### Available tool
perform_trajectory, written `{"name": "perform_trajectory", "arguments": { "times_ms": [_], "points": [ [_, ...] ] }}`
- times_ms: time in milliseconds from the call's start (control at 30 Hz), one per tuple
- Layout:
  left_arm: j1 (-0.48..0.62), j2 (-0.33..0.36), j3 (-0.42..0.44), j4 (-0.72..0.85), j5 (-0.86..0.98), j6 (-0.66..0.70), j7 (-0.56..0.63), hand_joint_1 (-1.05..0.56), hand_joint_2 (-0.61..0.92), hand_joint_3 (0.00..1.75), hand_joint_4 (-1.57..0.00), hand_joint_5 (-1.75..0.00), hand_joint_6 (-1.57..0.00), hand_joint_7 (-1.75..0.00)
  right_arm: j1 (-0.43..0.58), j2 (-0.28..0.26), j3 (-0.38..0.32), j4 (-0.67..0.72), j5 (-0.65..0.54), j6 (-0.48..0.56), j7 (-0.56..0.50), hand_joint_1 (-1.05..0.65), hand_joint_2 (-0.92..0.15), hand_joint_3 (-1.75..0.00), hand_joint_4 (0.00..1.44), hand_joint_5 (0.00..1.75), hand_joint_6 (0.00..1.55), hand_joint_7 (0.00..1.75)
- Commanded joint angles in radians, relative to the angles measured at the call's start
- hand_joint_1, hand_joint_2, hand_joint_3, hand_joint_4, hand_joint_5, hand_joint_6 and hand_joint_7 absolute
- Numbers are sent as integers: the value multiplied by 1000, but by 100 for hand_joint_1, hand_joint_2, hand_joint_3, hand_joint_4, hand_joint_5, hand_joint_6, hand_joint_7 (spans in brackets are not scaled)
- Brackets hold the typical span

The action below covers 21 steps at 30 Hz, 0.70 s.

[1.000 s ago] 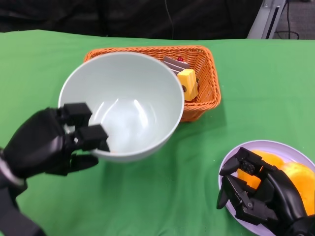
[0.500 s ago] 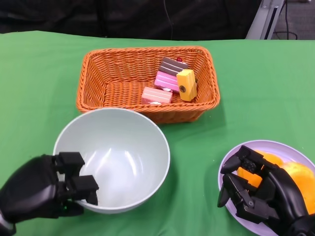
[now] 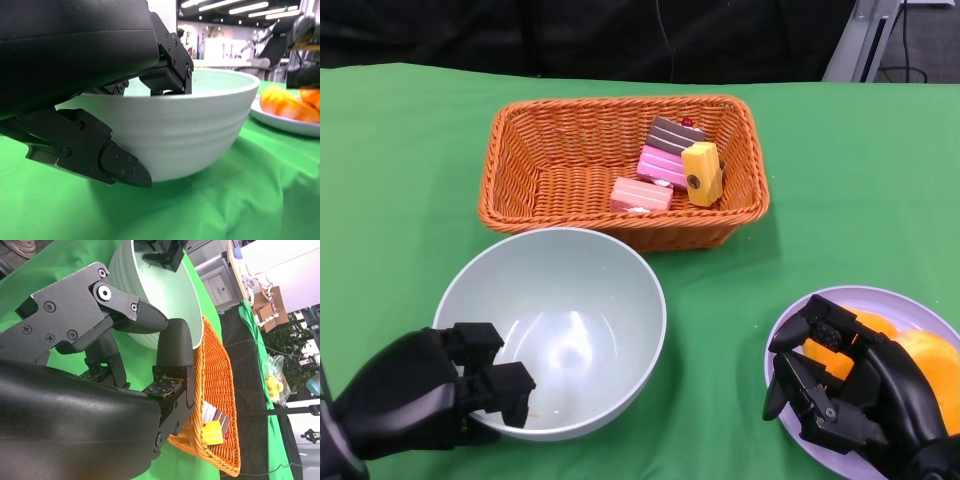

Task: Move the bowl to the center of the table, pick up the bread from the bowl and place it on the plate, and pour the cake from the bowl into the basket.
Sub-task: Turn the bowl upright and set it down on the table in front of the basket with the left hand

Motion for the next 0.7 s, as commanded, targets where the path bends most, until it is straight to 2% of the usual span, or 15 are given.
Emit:
{"name": "perform_trajectory", "arguments": {
  "times_ms": [33,133,333,467,533,600,633,700],
  "points": [
    [-14,-13,-13,19,-15,8,-34,-11,92,6,-67,-170,-66,-132,6,-8,-4,-10,11,4,2,-26,-59,-97,64,175,52,158],
    [-26,-38,-19,33,-33,8,-60,-15,92,11,-65,-169,-68,-124,5,-13,-2,0,5,-9,10,-29,-58,-96,65,175,52,158],
    [-34,-66,-27,33,-59,-2,-73,-14,92,14,-66,-166,-69,-120,5,-8,-2,-7,8,6,2,-28,-58,-95,66,175,53,157],
    [-31,-71,-30,24,-76,-20,-87,-14,92,14,-71,-153,-76,-101,1,-12,-3,1,12,3,15,-27,-60,-95,65,175,53,156],
    [-24,-64,-18,16,-100,-39,-111,-14,92,13,-72,-150,-77,-97,2,-10,-2,-1,9,4,11,-26,-60,-95,65,175,52,156],
    [-15,-52,-1,2,-132,-65,-149,-19,92,11,-77,-117,-85,-70,2,-11,-1,-3,4,4,8,-28,-59,-94,65,175,53,156],
    [-12,-46,5,-6,-145,-74,-168,-23,92,9,-78,-93,-87,-48,2,-12,-1,-4,4,4,10,-28,-60,-94,65,175,52,156],
    [-8,-35,16,-21,-163,-87,-210,-28,92,8,-80,-69,-90,-25,2,-13,0,-4,3,5,11,-29,-60,-93,65,175,52,157]
  ]
}}
